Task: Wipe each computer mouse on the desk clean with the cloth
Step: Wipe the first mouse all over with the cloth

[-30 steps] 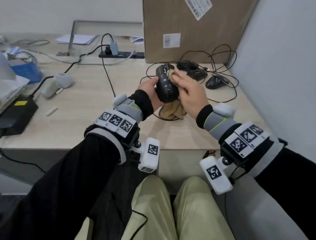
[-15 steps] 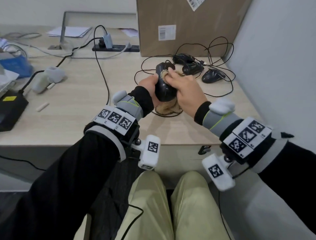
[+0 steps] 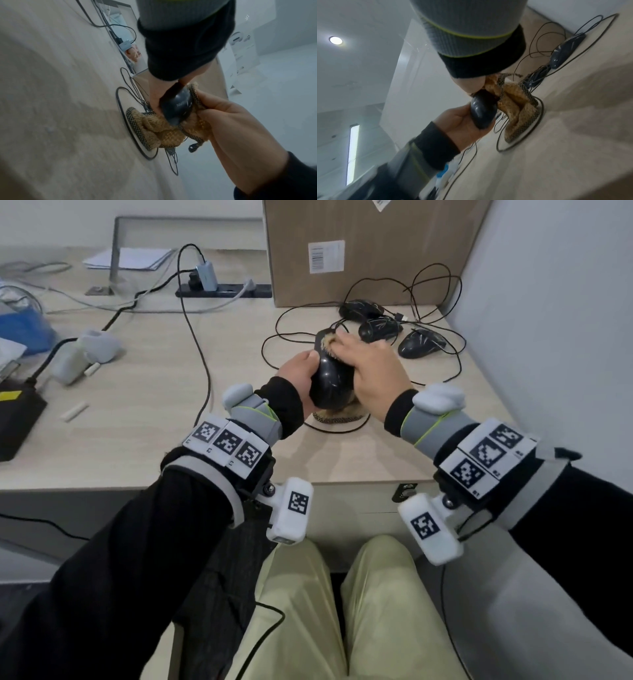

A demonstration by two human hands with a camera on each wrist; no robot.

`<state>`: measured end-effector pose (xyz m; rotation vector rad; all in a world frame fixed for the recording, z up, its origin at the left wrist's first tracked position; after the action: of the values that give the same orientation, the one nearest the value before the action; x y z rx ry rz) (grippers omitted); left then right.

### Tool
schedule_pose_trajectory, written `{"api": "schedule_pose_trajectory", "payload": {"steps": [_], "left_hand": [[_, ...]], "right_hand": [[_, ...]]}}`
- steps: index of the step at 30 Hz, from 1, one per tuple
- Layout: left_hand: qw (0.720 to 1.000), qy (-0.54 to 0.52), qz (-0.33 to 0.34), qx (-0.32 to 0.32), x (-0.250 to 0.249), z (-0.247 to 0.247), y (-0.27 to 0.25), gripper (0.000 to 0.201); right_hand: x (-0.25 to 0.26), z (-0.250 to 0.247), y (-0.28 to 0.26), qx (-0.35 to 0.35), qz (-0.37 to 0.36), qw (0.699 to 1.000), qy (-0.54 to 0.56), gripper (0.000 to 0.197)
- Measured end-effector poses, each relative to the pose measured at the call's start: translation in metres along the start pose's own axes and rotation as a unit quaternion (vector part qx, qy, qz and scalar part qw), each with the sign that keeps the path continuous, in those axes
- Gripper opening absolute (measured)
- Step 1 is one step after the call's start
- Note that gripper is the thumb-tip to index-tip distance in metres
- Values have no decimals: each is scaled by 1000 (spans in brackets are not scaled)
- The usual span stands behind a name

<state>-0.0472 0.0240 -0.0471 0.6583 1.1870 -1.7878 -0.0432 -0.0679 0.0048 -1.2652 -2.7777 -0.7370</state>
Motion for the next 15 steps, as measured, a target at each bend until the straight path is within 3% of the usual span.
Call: {"api": "schedule_pose_trajectory", "payload": {"steps": [4,10,15], "left_hand": [[998,61,9,33,-1,9,-5,35],[1000,-5,19,2,-5,3,0,27],[999,39,15,30,0,15,-4,23]], "right_hand": [[-29,-15,15,-25,62,996,63,57],[6,-10,0,-16,-33,999,26,61],[-18,-14,4,-5,22,1000,14,61]]}}
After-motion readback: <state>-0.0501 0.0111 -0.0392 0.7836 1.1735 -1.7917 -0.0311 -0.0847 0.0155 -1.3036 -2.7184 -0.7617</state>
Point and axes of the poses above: each hand's wrist, its own y-axis towards the middle knuckle, its own z-axis out of the palm, x = y × z, the point moved 8 cm from there along y, towards the middle knuckle, and after that the axes turned 13 degrees about -z, right-handed, at the moved point
